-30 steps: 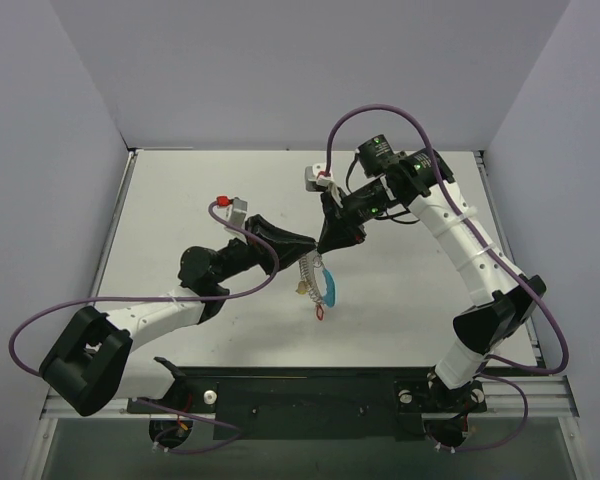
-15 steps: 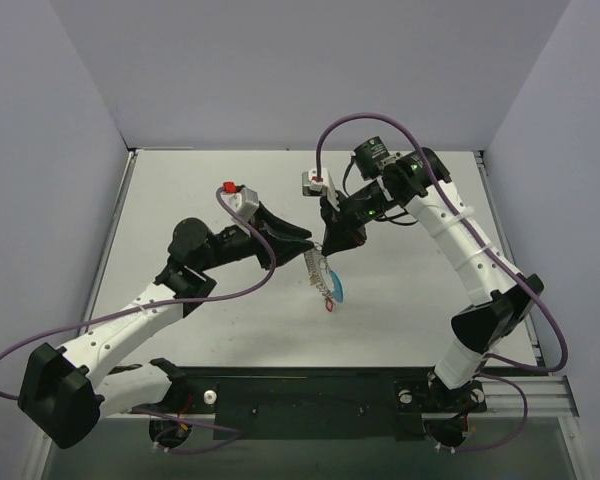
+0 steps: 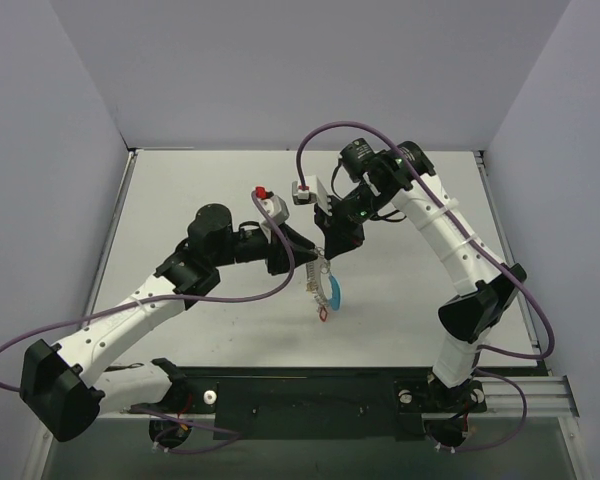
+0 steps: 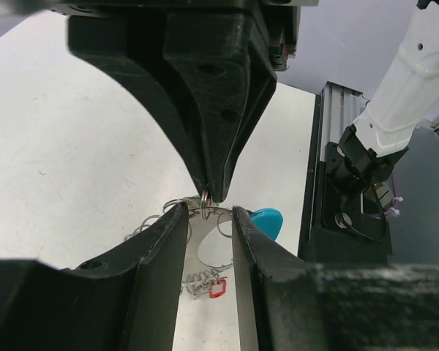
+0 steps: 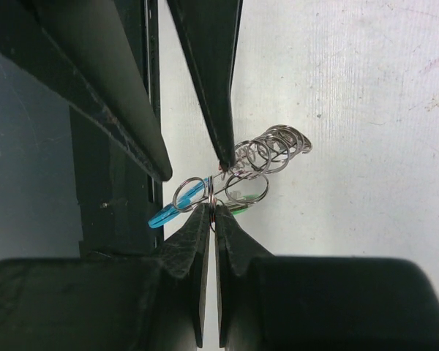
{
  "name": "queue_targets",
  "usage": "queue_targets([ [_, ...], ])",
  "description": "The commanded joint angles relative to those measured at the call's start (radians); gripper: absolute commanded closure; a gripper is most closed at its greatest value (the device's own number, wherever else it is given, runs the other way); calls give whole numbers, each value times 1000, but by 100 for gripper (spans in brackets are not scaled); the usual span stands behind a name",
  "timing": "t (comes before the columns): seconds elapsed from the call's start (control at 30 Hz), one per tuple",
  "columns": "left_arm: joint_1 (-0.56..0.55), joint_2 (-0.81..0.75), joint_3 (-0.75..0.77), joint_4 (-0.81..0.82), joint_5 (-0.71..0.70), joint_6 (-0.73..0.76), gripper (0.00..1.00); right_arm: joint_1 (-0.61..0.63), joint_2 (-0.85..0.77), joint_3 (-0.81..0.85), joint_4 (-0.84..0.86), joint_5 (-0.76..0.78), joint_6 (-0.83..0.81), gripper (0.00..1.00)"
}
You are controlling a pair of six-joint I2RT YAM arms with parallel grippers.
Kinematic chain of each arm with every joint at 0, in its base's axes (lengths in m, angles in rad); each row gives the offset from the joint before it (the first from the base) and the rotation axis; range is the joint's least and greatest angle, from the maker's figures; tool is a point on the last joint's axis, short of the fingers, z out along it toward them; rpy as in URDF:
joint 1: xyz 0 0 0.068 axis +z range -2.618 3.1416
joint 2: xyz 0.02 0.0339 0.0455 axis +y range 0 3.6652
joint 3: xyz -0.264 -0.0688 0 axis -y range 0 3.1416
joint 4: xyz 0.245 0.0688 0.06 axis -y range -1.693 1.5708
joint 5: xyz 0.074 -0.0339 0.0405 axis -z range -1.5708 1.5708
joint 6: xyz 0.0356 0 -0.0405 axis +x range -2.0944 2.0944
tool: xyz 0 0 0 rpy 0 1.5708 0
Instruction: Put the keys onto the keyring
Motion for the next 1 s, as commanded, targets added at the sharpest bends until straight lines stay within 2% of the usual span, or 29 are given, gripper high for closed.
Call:
queue_targets([
  [0.0, -42, 29, 53, 17, -33, 31, 60, 9, -1, 42, -87, -1, -9, 100],
  [0.4, -100, 21, 39, 11, -208, 126, 63, 9, 5, 42, -90, -19, -7, 100],
  [0.63, -102, 38, 53, -10, -180, 133, 71, 8, 5, 45, -91, -27, -6, 100],
  [0.97, -102, 56, 53, 23, -133, 121, 73, 9, 6, 38, -91, -33, -2, 100],
])
